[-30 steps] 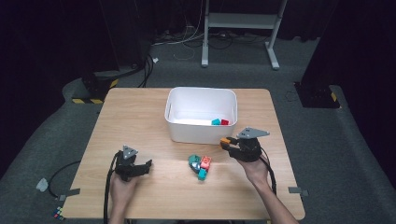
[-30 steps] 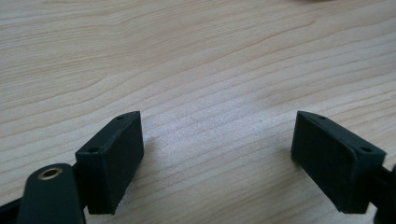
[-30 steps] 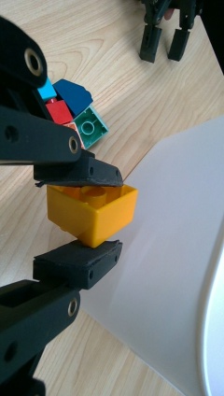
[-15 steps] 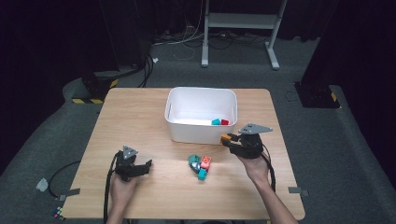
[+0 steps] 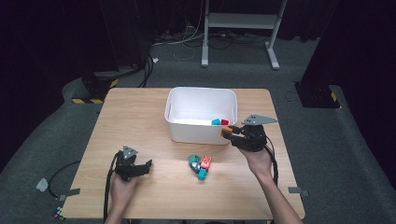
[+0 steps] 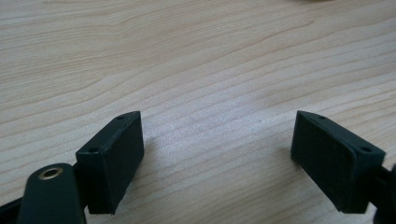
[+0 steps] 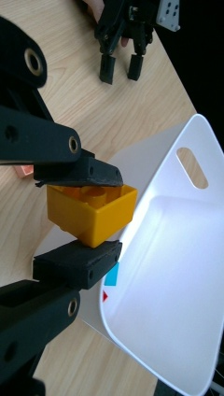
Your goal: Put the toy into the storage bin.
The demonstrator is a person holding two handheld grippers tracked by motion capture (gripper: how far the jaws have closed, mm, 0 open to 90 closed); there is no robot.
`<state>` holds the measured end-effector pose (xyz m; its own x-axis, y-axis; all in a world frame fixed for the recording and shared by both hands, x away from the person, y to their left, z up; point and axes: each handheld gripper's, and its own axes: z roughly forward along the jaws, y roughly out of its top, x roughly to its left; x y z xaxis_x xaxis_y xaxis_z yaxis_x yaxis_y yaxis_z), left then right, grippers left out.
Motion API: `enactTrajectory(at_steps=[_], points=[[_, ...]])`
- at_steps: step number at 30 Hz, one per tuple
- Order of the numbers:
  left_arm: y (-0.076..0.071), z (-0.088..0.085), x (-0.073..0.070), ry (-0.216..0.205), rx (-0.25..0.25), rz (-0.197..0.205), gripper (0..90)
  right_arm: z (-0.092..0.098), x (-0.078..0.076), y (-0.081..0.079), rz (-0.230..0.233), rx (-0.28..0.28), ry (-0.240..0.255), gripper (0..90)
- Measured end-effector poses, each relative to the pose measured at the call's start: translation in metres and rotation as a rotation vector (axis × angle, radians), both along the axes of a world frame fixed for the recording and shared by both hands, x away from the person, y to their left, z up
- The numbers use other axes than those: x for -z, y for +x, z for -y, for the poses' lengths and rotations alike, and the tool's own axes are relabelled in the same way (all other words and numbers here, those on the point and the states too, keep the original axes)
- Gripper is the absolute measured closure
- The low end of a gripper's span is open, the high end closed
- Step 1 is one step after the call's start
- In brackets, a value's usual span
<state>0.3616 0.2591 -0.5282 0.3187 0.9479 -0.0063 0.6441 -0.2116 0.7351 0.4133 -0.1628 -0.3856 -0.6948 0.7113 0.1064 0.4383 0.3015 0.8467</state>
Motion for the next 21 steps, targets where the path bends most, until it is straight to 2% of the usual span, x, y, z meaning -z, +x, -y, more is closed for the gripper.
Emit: enactTrajectory(at_steps=[9, 15, 21], points=[[0.000, 0.000, 0.000, 0.000, 0.006, 0.001, 17.3, 0.001, -0.024, 0.008, 0.004, -0.012, 0.014, 62.4], [0.000, 0.001, 0.000, 0.000, 0.009, 0.002, 17.4, -0.004, -0.040, 0.021, -0.001, -0.016, 0.026, 62.4], [0.000, 0.000, 0.000, 0.000, 0.009, 0.002, 17.4, -0.015, -0.049, 0.037, -0.002, -0.013, 0.016, 62.4]])
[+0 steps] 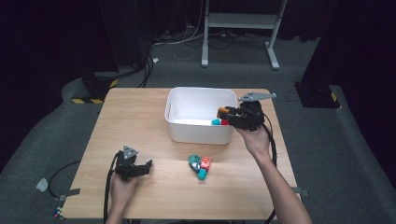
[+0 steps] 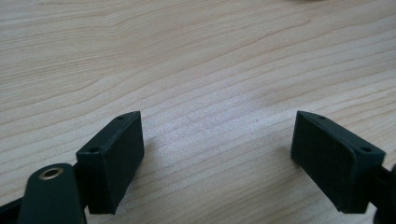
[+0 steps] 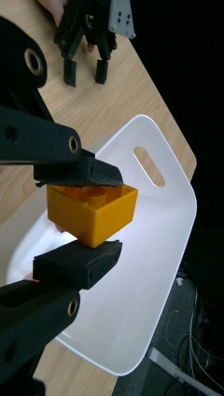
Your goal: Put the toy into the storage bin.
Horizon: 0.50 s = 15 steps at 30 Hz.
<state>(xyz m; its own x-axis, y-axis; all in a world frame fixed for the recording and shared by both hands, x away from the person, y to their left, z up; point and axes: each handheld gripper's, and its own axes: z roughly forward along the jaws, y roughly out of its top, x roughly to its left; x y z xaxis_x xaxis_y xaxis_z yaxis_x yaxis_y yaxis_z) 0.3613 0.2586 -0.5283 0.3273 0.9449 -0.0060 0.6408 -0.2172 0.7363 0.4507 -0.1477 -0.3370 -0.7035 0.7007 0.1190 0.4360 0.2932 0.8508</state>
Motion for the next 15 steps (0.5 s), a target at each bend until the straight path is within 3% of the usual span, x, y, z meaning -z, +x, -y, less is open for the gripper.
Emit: enactTrajectory(at_steps=[11, 15], points=[[0.000, 0.000, 0.000, -0.001, 0.000, 0.000, 17.4, -0.021, -0.002, 0.035, -0.014, 0.036, 0.016, 62.2], [0.000, 0.000, 0.000, -0.001, 0.000, 0.000, 17.4, -0.033, 0.004, 0.051, -0.035, 0.055, -0.012, 62.0]])
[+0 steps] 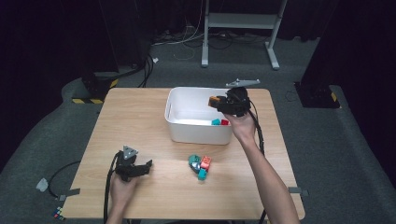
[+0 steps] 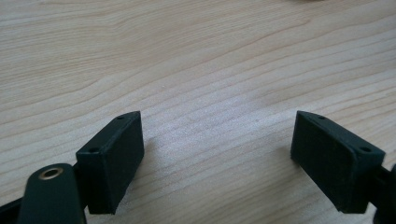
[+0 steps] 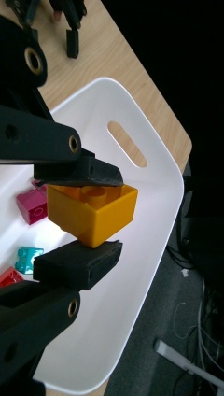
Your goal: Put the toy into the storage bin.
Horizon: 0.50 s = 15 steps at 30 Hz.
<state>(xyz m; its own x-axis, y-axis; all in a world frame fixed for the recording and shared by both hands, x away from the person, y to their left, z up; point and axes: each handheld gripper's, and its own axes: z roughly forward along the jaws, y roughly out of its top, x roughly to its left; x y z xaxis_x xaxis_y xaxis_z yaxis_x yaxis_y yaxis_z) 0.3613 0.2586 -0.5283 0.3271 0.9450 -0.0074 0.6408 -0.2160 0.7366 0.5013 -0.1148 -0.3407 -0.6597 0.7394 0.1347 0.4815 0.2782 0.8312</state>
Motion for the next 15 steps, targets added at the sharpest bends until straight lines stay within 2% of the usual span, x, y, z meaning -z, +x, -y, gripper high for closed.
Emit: enactTrajectory(at_steps=[6, 12, 15], points=[[0.000, 0.000, 0.000, -0.002, -0.001, 0.001, 17.4, -0.009, 0.007, 0.013, -0.007, 0.031, -0.014, 61.7], [0.000, 0.000, 0.000, -0.001, -0.001, 0.001, 17.4, -0.009, 0.017, 0.022, -0.037, 0.060, -0.030, 61.4], [0.000, 0.000, 0.000, -0.001, 0.000, 0.000, 17.4, -0.007, 0.019, 0.024, -0.034, 0.076, -0.028, 57.8]])
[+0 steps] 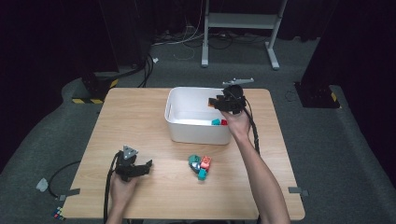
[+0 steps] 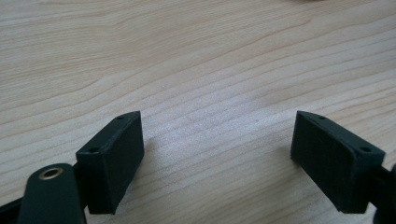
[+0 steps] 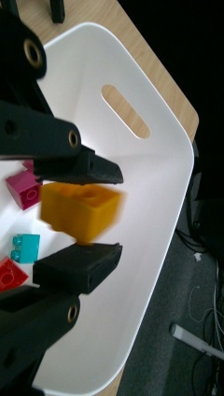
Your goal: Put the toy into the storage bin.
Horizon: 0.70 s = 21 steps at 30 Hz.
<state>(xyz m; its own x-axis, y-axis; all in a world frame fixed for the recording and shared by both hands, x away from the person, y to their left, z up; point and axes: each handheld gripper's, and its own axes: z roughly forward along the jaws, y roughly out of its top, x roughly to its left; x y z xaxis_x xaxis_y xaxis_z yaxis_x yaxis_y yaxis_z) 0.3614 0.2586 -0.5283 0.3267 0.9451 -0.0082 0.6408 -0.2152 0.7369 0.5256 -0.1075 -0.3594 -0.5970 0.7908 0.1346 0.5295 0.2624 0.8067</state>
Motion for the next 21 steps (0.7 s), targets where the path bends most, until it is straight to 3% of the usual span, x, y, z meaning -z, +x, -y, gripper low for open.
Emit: enactTrajectory(at_steps=[4, 8, 21], points=[[0.000, 0.000, 0.000, 0.000, 0.001, 0.000, 17.3, 0.000, 0.004, 0.002, -0.006, 0.014, -0.026, 49.4], [0.000, 0.000, 0.000, 0.000, 0.001, 0.000, 17.3, 0.005, 0.006, -0.001, -0.005, 0.013, -0.006, 42.9], [0.000, 0.000, 0.000, 0.001, 0.001, 0.000, 17.3, 0.032, 0.002, -0.040, 0.075, -0.040, 0.067, 36.3]])
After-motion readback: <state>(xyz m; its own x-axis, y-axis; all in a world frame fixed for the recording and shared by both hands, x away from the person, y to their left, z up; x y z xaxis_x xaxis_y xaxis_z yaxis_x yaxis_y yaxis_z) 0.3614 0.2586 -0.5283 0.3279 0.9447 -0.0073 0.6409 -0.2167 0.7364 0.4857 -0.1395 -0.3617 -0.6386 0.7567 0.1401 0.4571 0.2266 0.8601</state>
